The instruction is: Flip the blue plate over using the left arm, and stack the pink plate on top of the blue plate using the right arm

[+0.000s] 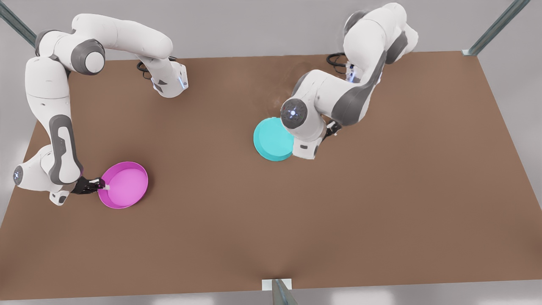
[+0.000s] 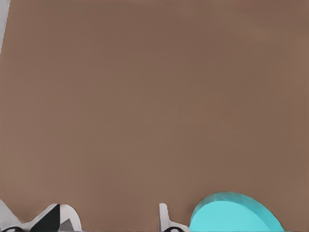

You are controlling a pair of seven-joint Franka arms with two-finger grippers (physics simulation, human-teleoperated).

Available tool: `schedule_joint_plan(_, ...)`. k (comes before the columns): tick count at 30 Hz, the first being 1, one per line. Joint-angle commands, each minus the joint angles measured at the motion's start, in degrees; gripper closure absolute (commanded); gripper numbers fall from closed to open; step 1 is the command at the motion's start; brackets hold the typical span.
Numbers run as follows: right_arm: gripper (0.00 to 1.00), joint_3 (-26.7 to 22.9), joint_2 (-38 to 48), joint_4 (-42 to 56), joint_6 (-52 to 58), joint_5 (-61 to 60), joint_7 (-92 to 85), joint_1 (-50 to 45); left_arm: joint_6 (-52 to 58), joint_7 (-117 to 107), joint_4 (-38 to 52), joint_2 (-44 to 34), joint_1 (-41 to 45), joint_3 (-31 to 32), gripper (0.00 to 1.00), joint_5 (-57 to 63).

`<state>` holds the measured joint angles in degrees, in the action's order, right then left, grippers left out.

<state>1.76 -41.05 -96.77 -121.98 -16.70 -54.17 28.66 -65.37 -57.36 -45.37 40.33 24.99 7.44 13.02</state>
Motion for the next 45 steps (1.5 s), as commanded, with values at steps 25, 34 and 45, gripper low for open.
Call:
schedule_joint_plan(25, 0.79, 2.81, 1.85, 6.33, 13.34, -0.62, 9.61, -3.34, -26.13, 50.42, -43.31, -31.90, -18.93, -3.92, 0.00, -9.51)
schedule_joint_plan(34, 0.79, 2.90, 2.64, 6.42, 12.82, -3.34, 11.37, -23.99, -25.78, 50.33, -43.31, -31.90, -18.93, -3.92, 0.00, -9.51)
schedule_joint_plan(45, 0.79, 2.81, 4.22, 8.96, 15.10, -9.40, 20.86, -48.17, -25.78, 50.42, -43.31, -31.90, -18.93, -4.18, 0.00, -9.51)
